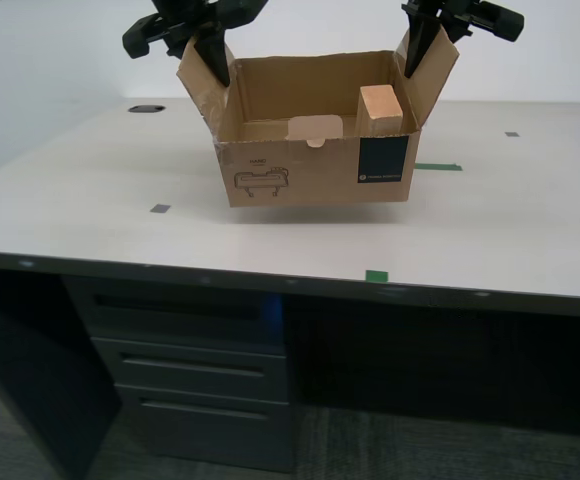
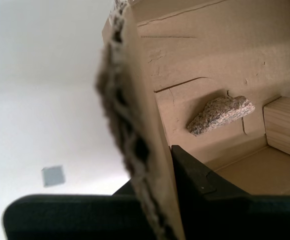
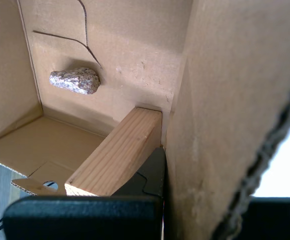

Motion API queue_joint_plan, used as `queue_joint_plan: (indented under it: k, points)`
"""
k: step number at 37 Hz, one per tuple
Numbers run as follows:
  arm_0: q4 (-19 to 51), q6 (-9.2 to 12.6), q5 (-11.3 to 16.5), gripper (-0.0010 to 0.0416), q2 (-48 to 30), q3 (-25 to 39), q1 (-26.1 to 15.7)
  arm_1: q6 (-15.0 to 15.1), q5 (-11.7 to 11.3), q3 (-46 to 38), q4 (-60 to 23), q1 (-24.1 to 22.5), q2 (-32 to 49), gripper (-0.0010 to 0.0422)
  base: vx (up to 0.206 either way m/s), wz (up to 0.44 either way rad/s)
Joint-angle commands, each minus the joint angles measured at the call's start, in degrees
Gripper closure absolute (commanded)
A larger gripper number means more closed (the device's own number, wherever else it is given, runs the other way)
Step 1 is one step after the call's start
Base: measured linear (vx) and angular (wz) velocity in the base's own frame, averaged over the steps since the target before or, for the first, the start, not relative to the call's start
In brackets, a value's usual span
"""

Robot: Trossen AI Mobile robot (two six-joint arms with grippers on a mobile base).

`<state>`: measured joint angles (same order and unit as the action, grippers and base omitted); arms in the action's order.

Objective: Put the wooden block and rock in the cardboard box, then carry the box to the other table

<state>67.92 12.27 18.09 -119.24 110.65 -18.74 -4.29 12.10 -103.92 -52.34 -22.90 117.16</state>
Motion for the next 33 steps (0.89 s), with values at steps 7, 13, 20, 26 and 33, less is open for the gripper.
queue_joint_plan:
  k: [7,13,20,26,33]
  points:
    - [-0.2,-0.4,0.3,0.0406,0.1,0.1,-0.1,-0.9,0.4,-0.1,-0.1,0.0,-0.1,0.0413,-0.075,0.297]
    - [-0.2,-0.4,0.3,0.0407,0.1,0.1,-0.1,-2.7,0.4,-0.1,-0.1,0.0,-0.1,0.0413,-0.085,0.312]
    - [-0.8,-0.3,0.3,0.0407,0.1,0.1,-0.1,-2.8,0.4,-0.1,-0.1,0.1,-0.1,0.0413,-0.095,0.354]
    - [-1.9,1.4,0.3,0.0406,0.1,0.1,-0.1,-2.4,0.4,-0.1,-0.1,0.3,-0.1,0.0413,-0.113,0.414]
    - [-1.6,3.9,0.3,0.0407,0.1,0.1,-0.1,0.3,0.4,-0.1,-0.2,0.4,-0.1,0.0413,-0.117,0.407]
